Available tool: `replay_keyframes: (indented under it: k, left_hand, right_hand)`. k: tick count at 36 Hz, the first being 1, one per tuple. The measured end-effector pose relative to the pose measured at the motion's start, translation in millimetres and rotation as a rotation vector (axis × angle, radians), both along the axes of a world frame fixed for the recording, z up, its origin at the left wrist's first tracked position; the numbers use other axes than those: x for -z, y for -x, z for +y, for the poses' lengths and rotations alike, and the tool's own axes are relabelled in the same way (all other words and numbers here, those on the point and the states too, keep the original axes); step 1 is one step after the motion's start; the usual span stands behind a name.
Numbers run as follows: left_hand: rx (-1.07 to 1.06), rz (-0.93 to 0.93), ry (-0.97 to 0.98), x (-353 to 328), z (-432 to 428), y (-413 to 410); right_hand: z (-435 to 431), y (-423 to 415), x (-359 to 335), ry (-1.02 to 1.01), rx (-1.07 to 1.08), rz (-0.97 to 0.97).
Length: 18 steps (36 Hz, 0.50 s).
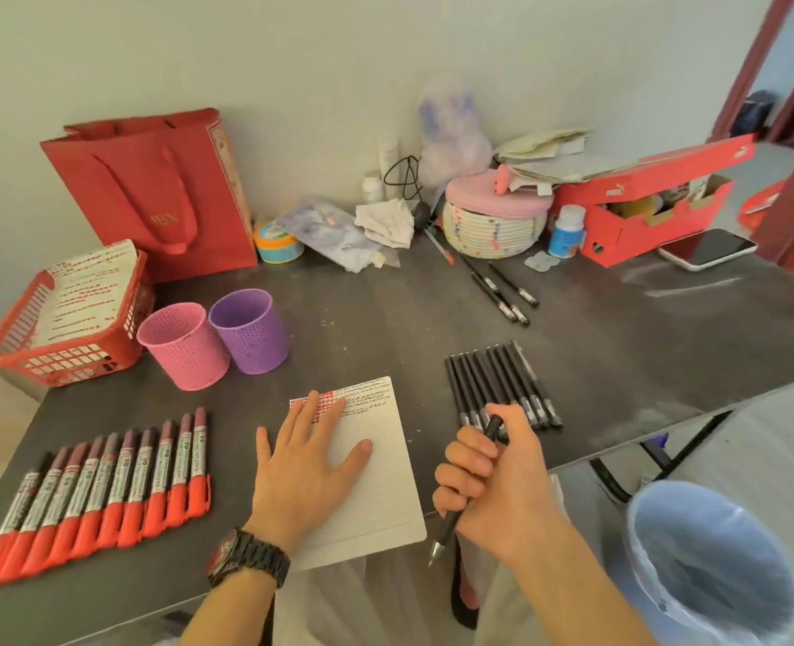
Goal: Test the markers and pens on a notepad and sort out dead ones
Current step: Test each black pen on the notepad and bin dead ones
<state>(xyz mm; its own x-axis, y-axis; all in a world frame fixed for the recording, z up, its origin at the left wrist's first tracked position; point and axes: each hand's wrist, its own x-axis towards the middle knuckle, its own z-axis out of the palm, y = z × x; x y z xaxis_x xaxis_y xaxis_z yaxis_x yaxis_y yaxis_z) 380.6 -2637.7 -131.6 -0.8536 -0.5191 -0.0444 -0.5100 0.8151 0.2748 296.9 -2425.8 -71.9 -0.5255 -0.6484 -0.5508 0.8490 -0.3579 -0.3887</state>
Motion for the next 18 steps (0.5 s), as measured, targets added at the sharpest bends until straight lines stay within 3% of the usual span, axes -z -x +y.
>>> replay_keyframes:
  k: [6,11,18]
  left_hand:
    - [-0.002,-0.038,-0.124,-20,-13,14]
    - [0.139,-0.023,-0.018,-35,-14,35]
    - [0.406,0.04,0.047,-51,25,89]
  right_hand:
    - [16,5,-7,0.085,0.07,0.048]
    - [35,13,-8,0.077,0.156,0.115]
    - [76,20,-5,-0.044,0.437,0.217]
